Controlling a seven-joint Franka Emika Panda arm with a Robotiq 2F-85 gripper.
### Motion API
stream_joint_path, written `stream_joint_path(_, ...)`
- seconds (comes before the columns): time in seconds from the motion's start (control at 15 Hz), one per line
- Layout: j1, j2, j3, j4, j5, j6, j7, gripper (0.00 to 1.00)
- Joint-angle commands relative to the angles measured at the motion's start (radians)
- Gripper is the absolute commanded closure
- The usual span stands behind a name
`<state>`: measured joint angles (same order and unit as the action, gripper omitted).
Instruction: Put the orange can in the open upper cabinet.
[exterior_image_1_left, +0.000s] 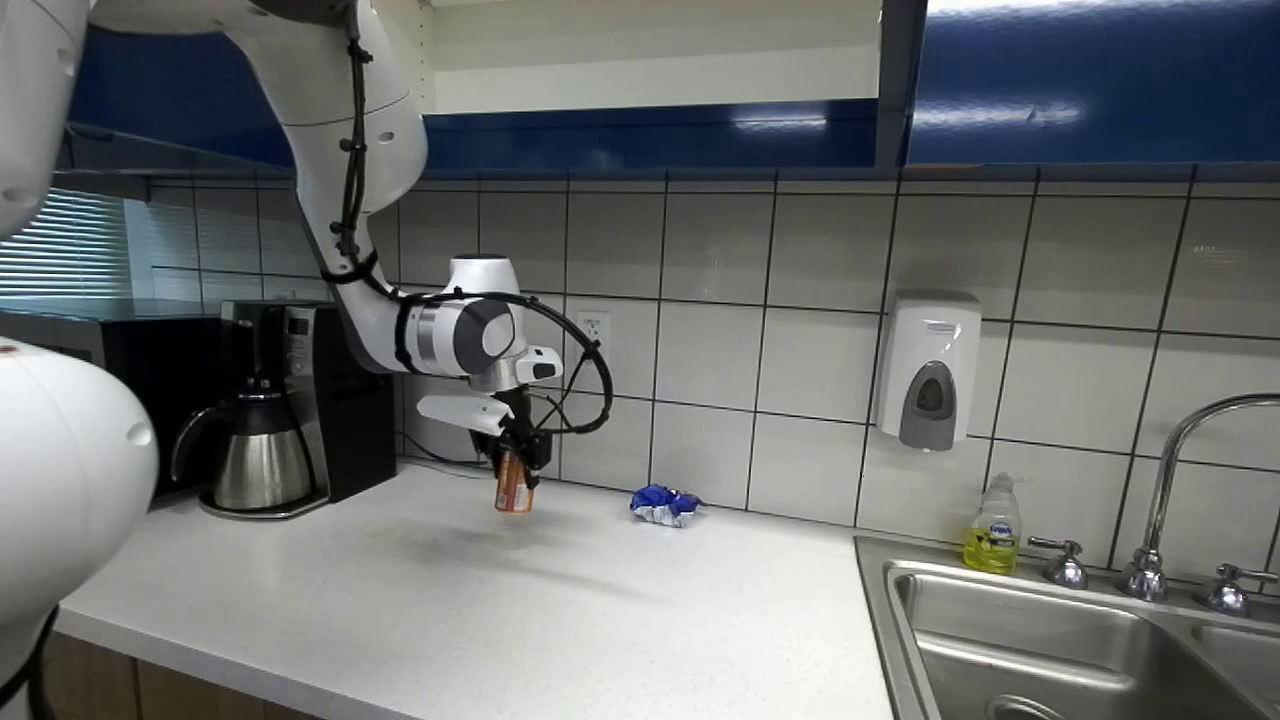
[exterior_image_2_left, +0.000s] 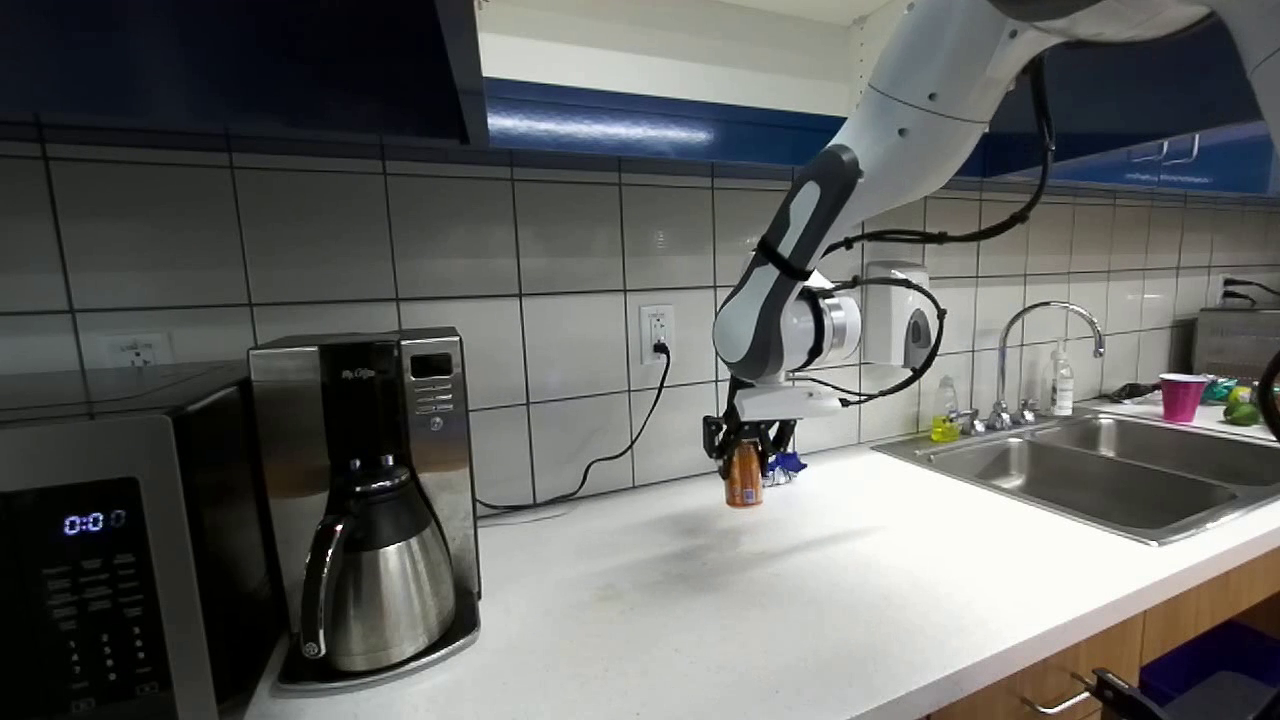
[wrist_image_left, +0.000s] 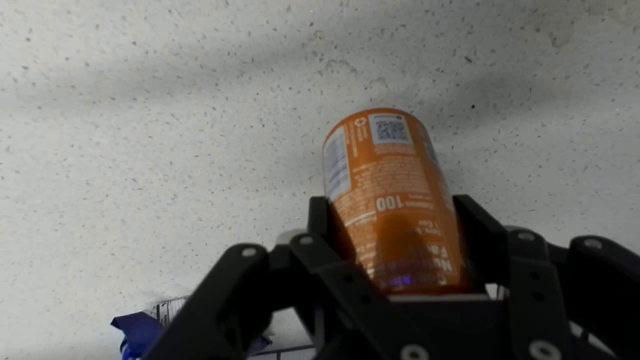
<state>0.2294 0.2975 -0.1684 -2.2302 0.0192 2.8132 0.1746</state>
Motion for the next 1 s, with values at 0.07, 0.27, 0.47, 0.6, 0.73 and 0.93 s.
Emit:
stream_joint_path(0.07, -0.04, -0.138, 0.048, -0.063, -0.052, -0.108, 0.033, 0.62)
stream_joint_path(0.27, -0.054, -0.205, 0.077, -0.096, -0.051, -0.183, 0.038, 0.62)
stream_joint_path(0.47, -0.068, -0.283, 0.105, -0.127, -0.055, -0.249, 0.044, 0.62)
stream_joint_path(0.6, -0.077, -0.341, 0.124, -0.144, -0.052, -0.294, 0.049, 0.62)
stream_joint_path(0.73, -0.087, -0.402, 0.144, -0.153, -0.052, -0.343, 0.059, 0.62)
stream_joint_path(0.93, -0.103, -0.492, 0.174, -0.161, -0.051, -0.412, 0.073, 0.62)
